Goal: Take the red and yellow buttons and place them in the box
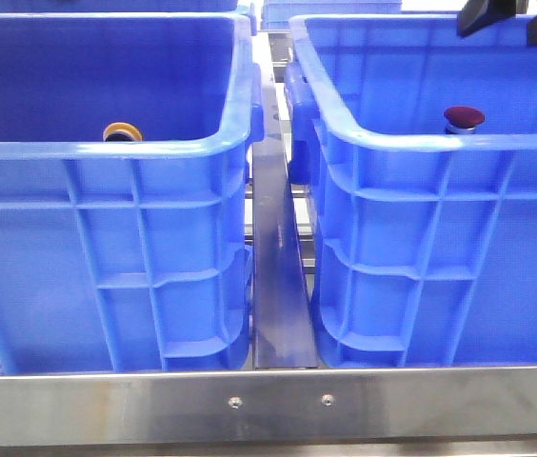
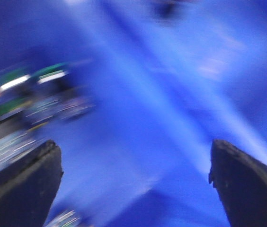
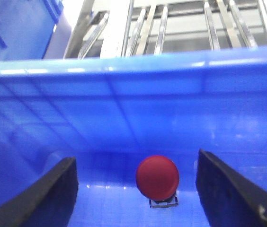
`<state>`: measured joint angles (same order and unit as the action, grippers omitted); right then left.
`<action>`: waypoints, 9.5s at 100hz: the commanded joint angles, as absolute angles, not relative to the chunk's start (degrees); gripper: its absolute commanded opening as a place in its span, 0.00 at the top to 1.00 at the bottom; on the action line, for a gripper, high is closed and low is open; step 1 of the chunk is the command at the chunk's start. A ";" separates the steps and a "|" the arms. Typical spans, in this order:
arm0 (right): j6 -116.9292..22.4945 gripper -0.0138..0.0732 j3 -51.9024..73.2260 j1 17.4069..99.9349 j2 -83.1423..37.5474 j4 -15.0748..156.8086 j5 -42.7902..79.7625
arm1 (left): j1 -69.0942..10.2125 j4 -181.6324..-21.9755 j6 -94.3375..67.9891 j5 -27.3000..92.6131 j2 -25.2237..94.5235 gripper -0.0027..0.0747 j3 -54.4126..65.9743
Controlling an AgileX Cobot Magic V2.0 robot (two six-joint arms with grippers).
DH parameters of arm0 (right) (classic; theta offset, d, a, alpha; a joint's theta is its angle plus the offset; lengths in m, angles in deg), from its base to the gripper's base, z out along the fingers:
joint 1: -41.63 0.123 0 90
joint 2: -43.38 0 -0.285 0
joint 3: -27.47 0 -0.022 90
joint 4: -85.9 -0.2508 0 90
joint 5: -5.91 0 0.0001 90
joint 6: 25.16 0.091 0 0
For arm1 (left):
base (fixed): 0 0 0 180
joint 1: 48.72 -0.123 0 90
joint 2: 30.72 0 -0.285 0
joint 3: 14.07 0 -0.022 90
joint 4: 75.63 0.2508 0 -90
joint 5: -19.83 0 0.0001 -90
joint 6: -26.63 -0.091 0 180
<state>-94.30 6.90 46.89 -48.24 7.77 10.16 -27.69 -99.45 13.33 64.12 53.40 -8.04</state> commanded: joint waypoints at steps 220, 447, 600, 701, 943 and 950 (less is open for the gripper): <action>-94.09 0.21 8.18 47.00 -45.34 5.78 24.14 | -23.76 -94.01 17.63 47.89 59.32 0.80 -9.67; -95.05 0.61 8.84 41.28 -45.12 -8.40 61.05 | -7.48 -92.97 10.80 53.82 54.98 0.10 -10.04; -115.92 0.61 17.32 31.03 -60.93 -1.04 16.98 | -7.48 -93.78 10.80 54.05 54.66 0.10 -10.04; -115.92 0.38 17.32 31.03 -63.35 -1.84 18.67 | -7.48 -93.78 10.80 53.76 54.66 0.10 -10.04; -115.31 0.92 -28.34 31.03 8.05 -5.02 22.45 | -48.13 -87.99 17.71 45.22 -11.04 0.99 30.98; -115.31 0.92 -29.83 31.03 11.11 -5.02 22.45 | -48.13 -87.99 17.71 45.11 -13.56 0.99 32.17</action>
<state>-115.18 -29.79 31.34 7.96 -3.08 22.74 -48.05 -87.49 17.29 49.04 -11.45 32.36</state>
